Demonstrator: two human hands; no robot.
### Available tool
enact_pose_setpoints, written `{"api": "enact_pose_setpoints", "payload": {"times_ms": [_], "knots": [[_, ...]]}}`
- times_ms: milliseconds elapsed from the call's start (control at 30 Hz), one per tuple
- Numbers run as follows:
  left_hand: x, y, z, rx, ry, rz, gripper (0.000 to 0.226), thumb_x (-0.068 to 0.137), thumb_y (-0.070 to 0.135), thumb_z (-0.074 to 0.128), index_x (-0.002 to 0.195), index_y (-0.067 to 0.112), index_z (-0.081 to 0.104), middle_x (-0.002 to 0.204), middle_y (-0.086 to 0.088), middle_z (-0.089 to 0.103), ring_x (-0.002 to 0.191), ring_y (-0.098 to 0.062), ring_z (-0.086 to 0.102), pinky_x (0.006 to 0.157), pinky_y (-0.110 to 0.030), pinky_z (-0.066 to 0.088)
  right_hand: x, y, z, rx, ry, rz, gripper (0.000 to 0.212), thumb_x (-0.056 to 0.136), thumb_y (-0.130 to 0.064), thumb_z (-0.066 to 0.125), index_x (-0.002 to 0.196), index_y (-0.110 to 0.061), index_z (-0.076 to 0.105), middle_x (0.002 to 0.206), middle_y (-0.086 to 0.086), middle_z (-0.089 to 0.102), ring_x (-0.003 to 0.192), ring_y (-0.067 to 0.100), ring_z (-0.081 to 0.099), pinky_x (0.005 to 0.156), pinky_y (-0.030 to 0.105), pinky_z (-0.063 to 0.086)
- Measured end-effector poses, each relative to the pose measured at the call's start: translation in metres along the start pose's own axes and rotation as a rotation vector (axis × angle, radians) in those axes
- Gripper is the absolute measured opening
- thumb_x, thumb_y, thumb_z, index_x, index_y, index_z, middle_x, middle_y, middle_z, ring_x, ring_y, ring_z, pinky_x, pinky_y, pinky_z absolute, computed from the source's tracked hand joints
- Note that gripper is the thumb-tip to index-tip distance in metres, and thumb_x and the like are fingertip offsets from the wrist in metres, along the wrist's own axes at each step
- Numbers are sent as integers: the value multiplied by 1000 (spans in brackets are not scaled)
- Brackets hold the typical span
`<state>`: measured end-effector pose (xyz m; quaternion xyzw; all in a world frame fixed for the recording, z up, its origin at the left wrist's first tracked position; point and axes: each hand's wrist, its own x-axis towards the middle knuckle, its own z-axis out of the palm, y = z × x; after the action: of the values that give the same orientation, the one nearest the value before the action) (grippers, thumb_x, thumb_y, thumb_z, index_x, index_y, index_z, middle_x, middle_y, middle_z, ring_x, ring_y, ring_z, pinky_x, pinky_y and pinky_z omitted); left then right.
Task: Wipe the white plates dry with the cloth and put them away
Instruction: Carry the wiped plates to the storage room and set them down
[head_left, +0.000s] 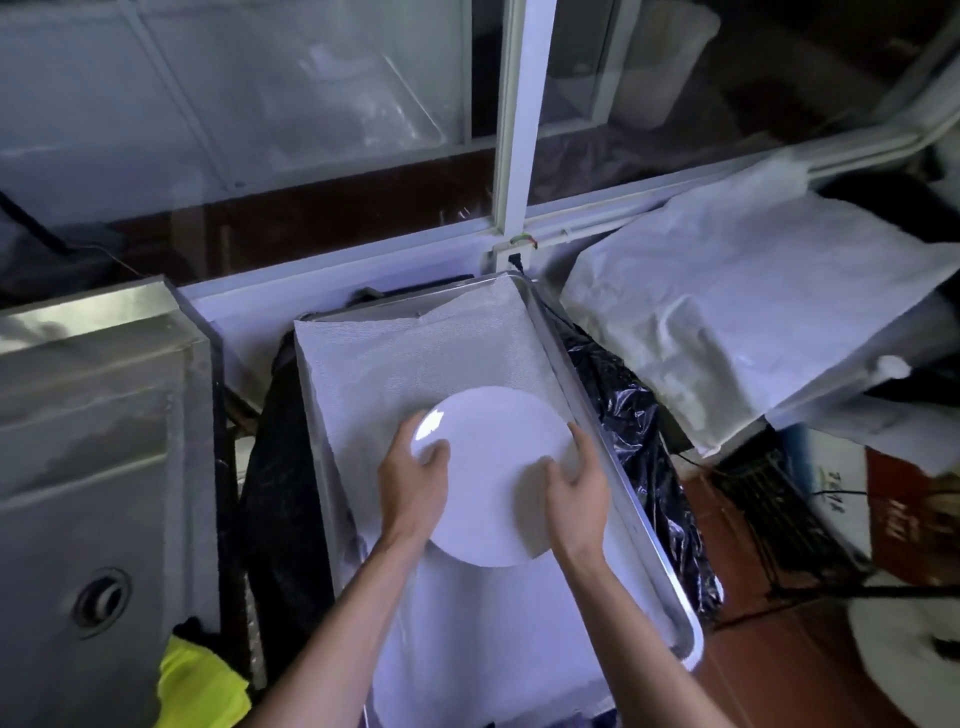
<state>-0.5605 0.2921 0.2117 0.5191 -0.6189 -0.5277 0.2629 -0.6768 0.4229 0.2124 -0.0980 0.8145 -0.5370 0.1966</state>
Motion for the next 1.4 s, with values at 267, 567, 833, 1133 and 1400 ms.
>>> {"api": "enact_pose_setpoints", "payload": {"times_ms": [267,567,833,1133,1400], "knots": [[-42,5,18,23,-225,84,38,95,21,64,132,33,60,117,22,63,98,22,54,75,0,38,-60,10,-50,35,255,11,56,92,-11,61,144,-28,51,140,-7,58,128,15,52,111,39,40],[-121,13,75,93,-535,191,38,94,21,65,127,40,61,110,13,67,95,-9,62,69,-11,43,-129,50,-139,63,515,123,57,91,-12,60,145,-28,50,147,-10,52,136,14,45,114,35,33],[-252,26,160,176,-843,347,42,92,14,65,123,42,61,105,29,63,91,2,58,70,-3,41,-202,107,-256,257,809,238,56,90,-12,56,142,-33,53,143,-11,57,132,14,51,111,37,40],[-472,8,254,309,-1133,513,46,87,18,61,127,41,61,111,28,64,110,-14,59,89,-31,47,-331,202,-420,329,1131,305,55,93,-10,59,144,-31,51,133,-20,54,120,1,48,100,23,37],[-659,-13,295,390,-1389,634,47,91,17,62,135,34,59,125,16,62,118,-14,54,94,-32,43,-456,257,-519,479,1391,372,53,92,-14,53,132,-49,52,124,-32,56,118,0,51,92,21,43]]}}
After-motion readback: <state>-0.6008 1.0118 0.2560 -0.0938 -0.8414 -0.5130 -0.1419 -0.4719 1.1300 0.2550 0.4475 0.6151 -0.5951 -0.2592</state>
